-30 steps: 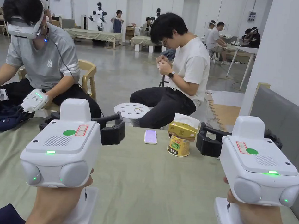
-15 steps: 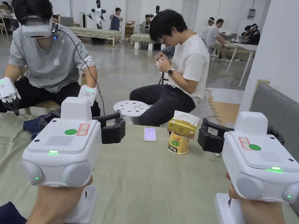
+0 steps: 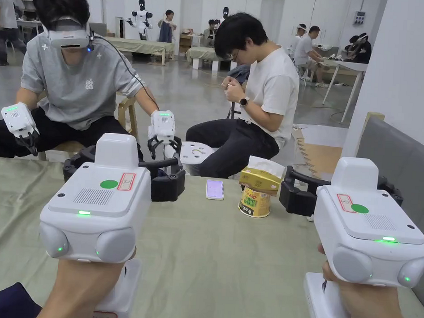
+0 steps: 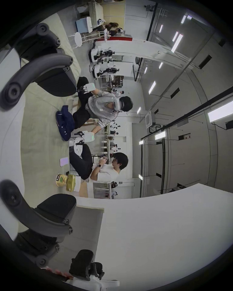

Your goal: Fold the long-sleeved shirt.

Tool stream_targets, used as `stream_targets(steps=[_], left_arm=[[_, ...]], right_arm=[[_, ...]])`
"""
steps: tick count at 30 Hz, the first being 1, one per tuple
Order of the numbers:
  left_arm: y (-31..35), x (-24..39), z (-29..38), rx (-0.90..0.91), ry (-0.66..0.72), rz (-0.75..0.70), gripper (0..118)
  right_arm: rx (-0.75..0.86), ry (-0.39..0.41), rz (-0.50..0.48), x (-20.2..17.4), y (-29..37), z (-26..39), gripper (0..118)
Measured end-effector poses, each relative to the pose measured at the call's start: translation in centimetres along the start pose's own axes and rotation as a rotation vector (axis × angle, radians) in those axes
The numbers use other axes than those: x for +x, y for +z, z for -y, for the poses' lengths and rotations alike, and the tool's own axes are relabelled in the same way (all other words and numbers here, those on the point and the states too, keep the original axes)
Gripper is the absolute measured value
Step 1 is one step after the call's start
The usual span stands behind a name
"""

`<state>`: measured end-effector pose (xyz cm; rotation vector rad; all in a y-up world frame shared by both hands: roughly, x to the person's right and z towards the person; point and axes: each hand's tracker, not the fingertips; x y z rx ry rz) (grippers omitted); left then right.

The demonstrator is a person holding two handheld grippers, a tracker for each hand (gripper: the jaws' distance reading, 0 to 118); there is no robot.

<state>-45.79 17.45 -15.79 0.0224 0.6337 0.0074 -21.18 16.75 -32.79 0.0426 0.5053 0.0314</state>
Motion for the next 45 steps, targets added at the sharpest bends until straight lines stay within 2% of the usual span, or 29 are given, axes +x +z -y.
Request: stream_targets(steps=[12, 15, 32, 35, 39, 45], left_arm=[[0.31, 0.03, 0.08, 0.005, -0.006, 0.0, 111], [0.47, 0.32, 0.1, 0.015, -0.014, 0.001, 111], [0.54, 0.03, 0.44, 0.023, 0.003, -0.01, 111], [0.48, -0.11, 0.41, 0.022, 0.0, -0.013, 111], [0.53, -0.29, 0.38, 0.028, 0.001, -0.015, 111], [0.68, -0.41, 0.38, 0.032, 0.001, -0.031, 111]], right_arm=[[-0.015, 0.02, -0.005, -0.28, 0.17, 0.23, 118], [-0.016, 0.001, -0.019, -0.22, 0.2, 0.34, 118], [0.013, 0.008, -0.01, -0.14, 0.51, 0.76, 118], [0.004, -0.012, -0.002, -0.22, 0.4, 0.62, 118], [0.014, 0.015, 0.003, -0.51, 0.4, 0.71, 118], [0.007, -0.004, 0.009, -0.49, 0.34, 0.82, 118]])
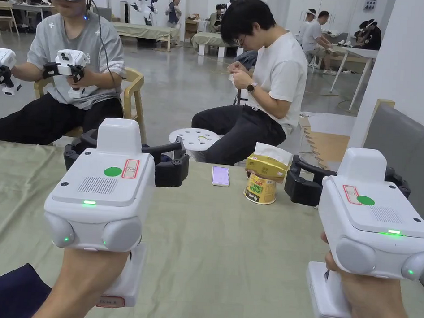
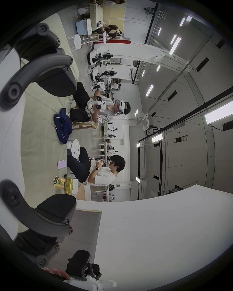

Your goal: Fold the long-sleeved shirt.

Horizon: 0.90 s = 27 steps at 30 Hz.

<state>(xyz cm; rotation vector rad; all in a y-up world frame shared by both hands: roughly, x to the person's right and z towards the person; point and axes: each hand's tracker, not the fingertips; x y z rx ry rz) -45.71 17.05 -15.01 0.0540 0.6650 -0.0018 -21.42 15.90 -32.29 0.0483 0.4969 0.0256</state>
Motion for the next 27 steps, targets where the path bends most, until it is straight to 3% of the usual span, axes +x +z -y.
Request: stream_targets(steps=[19, 21, 22, 23, 24, 25, 26, 27], left_arm=[[0.3, 0.0, 0.2, 0.017, 0.001, -0.023, 111], [0.3, 0.0, 0.3, 0.014, 0.009, -0.008, 105], [0.4, 0.0, 0.2, 0.006, 0.009, 0.018, 95], [0.4, 0.0, 0.2, 0.01, 0.012, 0.034, 71], [0.5, 0.1, 0.3, 0.014, 0.009, 0.028, 51], [0.5, 0.4, 0.4, 0.014, 0.001, 0.023, 33], [0.3, 0.6, 0.4, 0.002, -0.02, 0.015, 23], [0.3, 0.7, 0.4, 0.001, -0.021, 0.015, 18]], right_arm=[[0.013, 0.016, -0.01, -0.4, 0.3, 0.2, 118], [0.016, 0.019, -0.007, -0.4, 0.4, 0.2, 118], [0.024, 0.021, 0.002, -0.4, 0.5, 0.2, 118], [0.031, 0.023, 0.004, -0.5, 0.6, 0.2, 113], [0.034, 0.025, 0.0, -0.4, 0.7, 0.2, 100], [0.041, 0.026, -0.013, -0.4, 0.9, 0.2, 76], [0.049, 0.027, -0.022, -0.4, 1.1, 0.3, 41], [0.049, 0.025, -0.024, -0.4, 1.1, 0.3, 15]])
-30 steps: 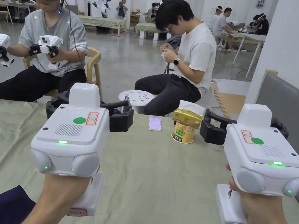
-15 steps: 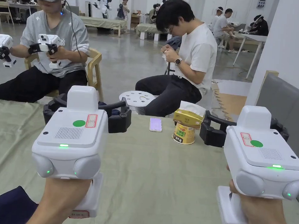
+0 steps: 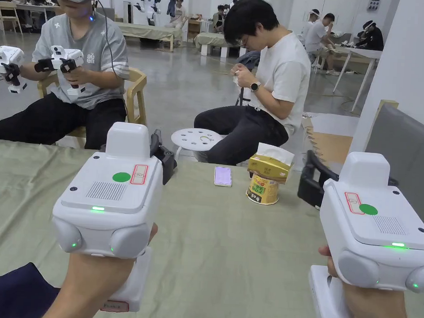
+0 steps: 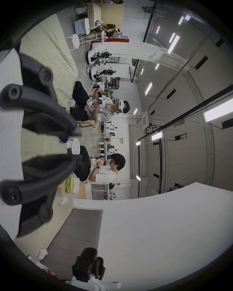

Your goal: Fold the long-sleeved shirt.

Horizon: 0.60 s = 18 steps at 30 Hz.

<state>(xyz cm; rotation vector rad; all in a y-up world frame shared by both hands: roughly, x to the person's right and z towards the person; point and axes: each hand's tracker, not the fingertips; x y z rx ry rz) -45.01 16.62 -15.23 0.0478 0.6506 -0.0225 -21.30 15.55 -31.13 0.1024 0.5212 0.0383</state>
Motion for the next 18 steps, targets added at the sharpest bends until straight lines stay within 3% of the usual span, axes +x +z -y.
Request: stream_targets(steps=[1, 3, 5, 10, 13, 18], left_arm=[[0.0, 0.0, 0.1, -0.004, 0.0, 0.013, 18], [0.4, 0.0, 0.2, -0.006, 0.01, 0.067, 10], [0.7, 0.2, 0.3, -0.021, -0.009, 0.059, 4], [1.8, -1.3, 1.4, -0.043, 0.009, 0.003, 3], [3.6, -4.2, 2.5, -0.077, -0.001, -0.103, 3], [7.4, -12.0, 6.5, -0.22, 0.051, -0.27, 3]], right_arm=[[-0.005, -0.002, 0.002, 0.0, 0.0, 0.0, 15], [-0.009, -0.024, 0.006, 0.0, 0.2, 0.1, 2], [-0.011, -0.032, 0.001, -0.3, 0.6, 0.2, 0], [-0.032, -0.043, -0.083, -2.7, 0.6, 0.3, 0], [-0.04, -0.059, -0.179, -6.4, 0.7, 0.5, 0], [-0.09, -0.066, -0.421, -16.0, 1.1, 2.6, 0]])
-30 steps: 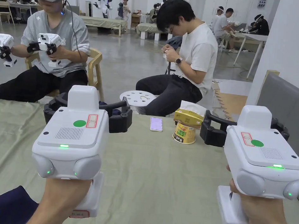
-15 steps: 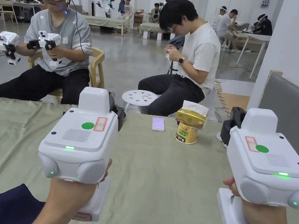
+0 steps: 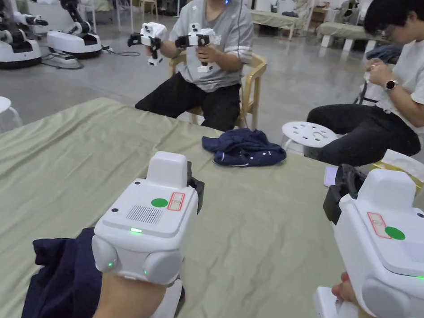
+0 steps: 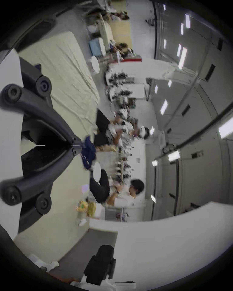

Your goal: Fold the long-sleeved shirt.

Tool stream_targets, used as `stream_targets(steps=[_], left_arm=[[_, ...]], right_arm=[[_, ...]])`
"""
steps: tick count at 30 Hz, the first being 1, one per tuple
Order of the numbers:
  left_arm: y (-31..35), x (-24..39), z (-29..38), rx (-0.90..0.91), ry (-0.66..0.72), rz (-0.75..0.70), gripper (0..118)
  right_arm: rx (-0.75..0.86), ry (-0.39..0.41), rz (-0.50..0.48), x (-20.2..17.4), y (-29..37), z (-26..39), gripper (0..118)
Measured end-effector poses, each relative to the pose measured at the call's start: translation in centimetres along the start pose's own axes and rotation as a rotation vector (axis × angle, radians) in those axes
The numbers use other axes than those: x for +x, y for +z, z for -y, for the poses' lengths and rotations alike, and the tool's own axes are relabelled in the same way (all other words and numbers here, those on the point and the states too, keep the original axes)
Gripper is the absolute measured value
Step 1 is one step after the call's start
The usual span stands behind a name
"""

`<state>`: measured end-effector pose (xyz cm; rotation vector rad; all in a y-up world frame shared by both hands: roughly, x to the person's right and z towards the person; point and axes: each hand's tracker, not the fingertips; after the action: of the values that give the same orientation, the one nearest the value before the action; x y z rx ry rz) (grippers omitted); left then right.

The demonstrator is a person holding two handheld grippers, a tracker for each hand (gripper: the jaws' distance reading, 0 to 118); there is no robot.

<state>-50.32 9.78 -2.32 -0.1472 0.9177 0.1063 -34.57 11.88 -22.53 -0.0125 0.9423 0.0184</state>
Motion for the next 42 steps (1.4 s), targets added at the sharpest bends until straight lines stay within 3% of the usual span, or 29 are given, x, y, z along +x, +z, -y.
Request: stream_targets(steps=[4, 8, 13, 15, 16, 19, 21, 27, 28, 30, 31, 34, 36, 42], left_arm=[[0.5, -6.4, 5.3, -0.125, 0.074, -0.175, 3], [0.5, -9.8, 10.9, -0.275, 0.115, -0.273, 4], [-0.1, -10.7, 13.8, -0.347, 0.137, -0.272, 6], [-0.4, -10.7, 14.2, -0.351, 0.154, -0.292, 13], [-0.8, -10.7, 14.3, -0.359, 0.148, -0.303, 23], [-2.3, -11.2, 15.4, -0.43, 0.19, -0.33, 109], [-2.6, -11.3, 15.8, -0.402, 0.205, -0.324, 108], [-8.1, -12.2, 19.8, -0.653, 0.266, -0.354, 108], [-8.6, -12.6, 20.3, -0.705, 0.317, -0.322, 96], [-8.5, -13.7, 21.0, -0.68, 0.464, -0.265, 40], [-8.1, -13.9, 20.8, -0.673, 0.476, -0.248, 36], [-6.8, -12.8, 19.1, -0.642, 0.423, -0.24, 27], [-6.1, -12.2, 17.3, -0.575, 0.485, -0.202, 26], [-4.4, -5.8, 7.9, -0.364, 0.466, -0.001, 25]], right_arm=[[-0.114, -0.021, -0.214, -7.5, -1.8, 4.4, 0], [-0.212, 0.058, -0.28, -12.9, -1.6, 9.7, 0], [-0.266, 0.044, -0.324, -14.3, -1.0, 12.6, 0], [-0.264, 0.052, -0.327, -14.2, -0.8, 12.8, 0], [-0.262, 0.052, -0.331, -14.1, -0.9, 12.7, 0], [-0.26, 0.068, -0.33, -13.8, -1.0, 12.6, 0], [-0.259, 0.075, -0.331, -13.7, -1.2, 12.6, 0], [-0.266, 0.099, -0.333, -13.4, -1.3, 12.9, 0], [-0.269, 0.101, -0.333, -13.3, -1.3, 13.0, 0], [-0.275, 0.106, -0.334, -13.1, -1.4, 13.1, 0], [-0.279, 0.108, -0.332, -12.8, -1.4, 13.2, 0], [-0.316, 0.088, -0.341, -11.3, -1.3, 12.6, 0], [-0.303, 0.075, -0.335, -9.7, -0.8, 12.0, 0], [-0.221, 0.048, -0.19, -1.8, 1.7, 8.9, 0]])
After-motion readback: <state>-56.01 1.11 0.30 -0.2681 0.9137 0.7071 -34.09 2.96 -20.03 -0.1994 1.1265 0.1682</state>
